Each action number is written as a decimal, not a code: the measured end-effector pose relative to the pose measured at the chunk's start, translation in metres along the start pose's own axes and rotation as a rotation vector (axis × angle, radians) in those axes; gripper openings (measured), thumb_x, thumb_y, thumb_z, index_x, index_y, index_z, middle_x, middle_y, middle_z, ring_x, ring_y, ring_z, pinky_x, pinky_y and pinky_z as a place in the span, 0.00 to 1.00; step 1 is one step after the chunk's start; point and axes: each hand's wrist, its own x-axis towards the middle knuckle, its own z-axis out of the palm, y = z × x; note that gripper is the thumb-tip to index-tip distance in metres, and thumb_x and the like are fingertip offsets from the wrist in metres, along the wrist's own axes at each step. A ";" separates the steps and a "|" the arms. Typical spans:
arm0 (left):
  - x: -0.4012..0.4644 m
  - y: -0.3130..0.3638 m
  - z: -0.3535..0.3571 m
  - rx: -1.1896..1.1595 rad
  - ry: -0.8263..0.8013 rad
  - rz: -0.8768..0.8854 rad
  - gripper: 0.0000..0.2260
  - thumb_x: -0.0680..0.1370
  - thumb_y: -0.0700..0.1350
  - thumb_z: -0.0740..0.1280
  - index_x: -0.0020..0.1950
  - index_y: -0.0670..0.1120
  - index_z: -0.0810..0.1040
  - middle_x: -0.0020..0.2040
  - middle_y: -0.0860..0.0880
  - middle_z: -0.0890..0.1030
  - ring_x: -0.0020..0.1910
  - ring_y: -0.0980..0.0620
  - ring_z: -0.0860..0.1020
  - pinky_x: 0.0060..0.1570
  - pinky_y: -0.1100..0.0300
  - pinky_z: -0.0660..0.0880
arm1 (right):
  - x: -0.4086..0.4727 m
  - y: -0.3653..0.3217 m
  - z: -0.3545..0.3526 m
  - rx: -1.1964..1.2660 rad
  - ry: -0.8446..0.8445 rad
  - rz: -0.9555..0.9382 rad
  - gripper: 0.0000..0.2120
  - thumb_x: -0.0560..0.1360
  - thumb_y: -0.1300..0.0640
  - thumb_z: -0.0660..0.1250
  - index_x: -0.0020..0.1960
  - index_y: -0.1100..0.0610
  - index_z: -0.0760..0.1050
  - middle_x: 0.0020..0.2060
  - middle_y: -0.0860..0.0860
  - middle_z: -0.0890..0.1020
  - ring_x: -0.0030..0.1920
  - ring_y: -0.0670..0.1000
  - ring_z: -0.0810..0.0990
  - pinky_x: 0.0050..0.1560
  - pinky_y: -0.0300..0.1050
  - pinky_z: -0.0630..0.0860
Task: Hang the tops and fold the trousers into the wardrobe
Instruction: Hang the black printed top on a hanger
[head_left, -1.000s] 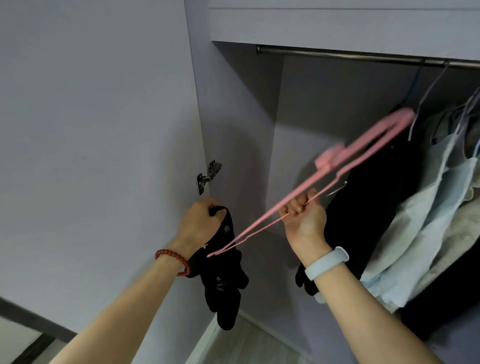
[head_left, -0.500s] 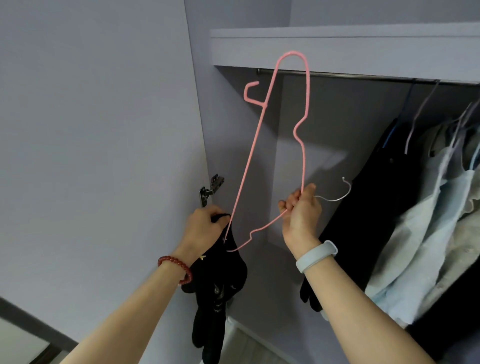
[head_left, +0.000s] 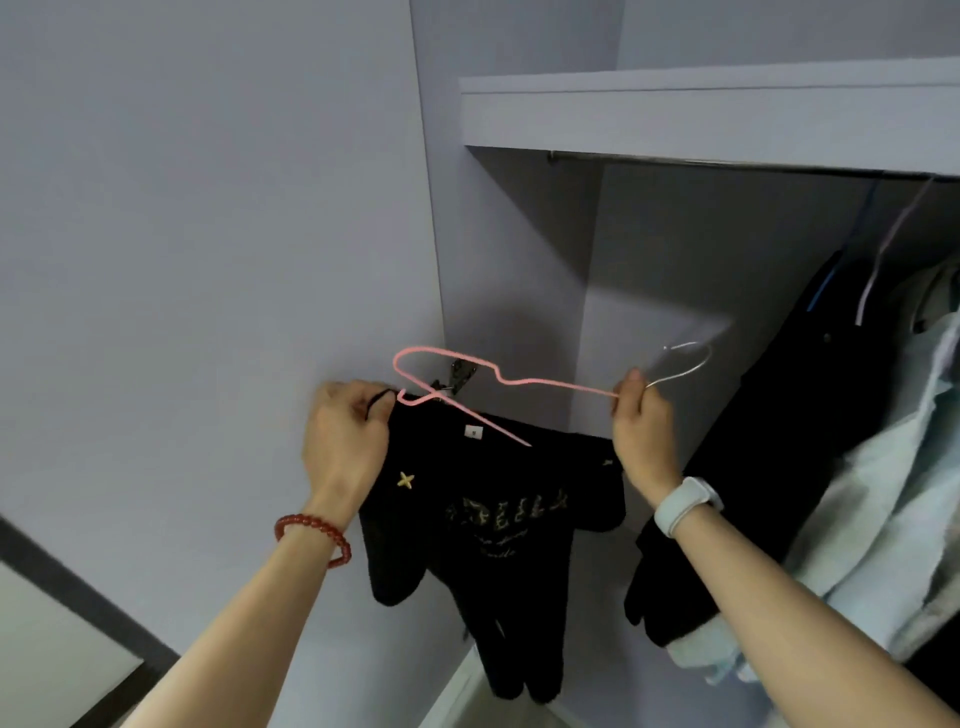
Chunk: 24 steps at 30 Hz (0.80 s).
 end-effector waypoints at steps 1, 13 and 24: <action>-0.003 -0.001 0.002 0.013 0.004 -0.028 0.08 0.75 0.43 0.67 0.38 0.54 0.77 0.47 0.44 0.80 0.47 0.45 0.79 0.46 0.57 0.72 | 0.007 0.001 -0.005 -0.041 0.026 -0.007 0.20 0.82 0.58 0.51 0.36 0.64 0.71 0.32 0.61 0.75 0.36 0.59 0.74 0.38 0.43 0.59; -0.006 0.077 0.011 -0.693 -0.341 -0.375 0.05 0.78 0.38 0.63 0.45 0.42 0.78 0.38 0.47 0.79 0.33 0.55 0.78 0.30 0.69 0.76 | -0.015 0.004 0.045 0.638 0.017 0.662 0.20 0.82 0.56 0.49 0.32 0.54 0.59 0.15 0.43 0.63 0.18 0.41 0.60 0.29 0.39 0.62; 0.004 0.022 -0.015 -0.359 0.031 -0.272 0.06 0.76 0.38 0.67 0.40 0.45 0.80 0.34 0.49 0.80 0.31 0.58 0.76 0.35 0.70 0.73 | 0.005 0.024 0.012 0.073 -0.025 0.260 0.21 0.82 0.55 0.49 0.30 0.55 0.62 0.28 0.53 0.70 0.35 0.54 0.70 0.41 0.46 0.65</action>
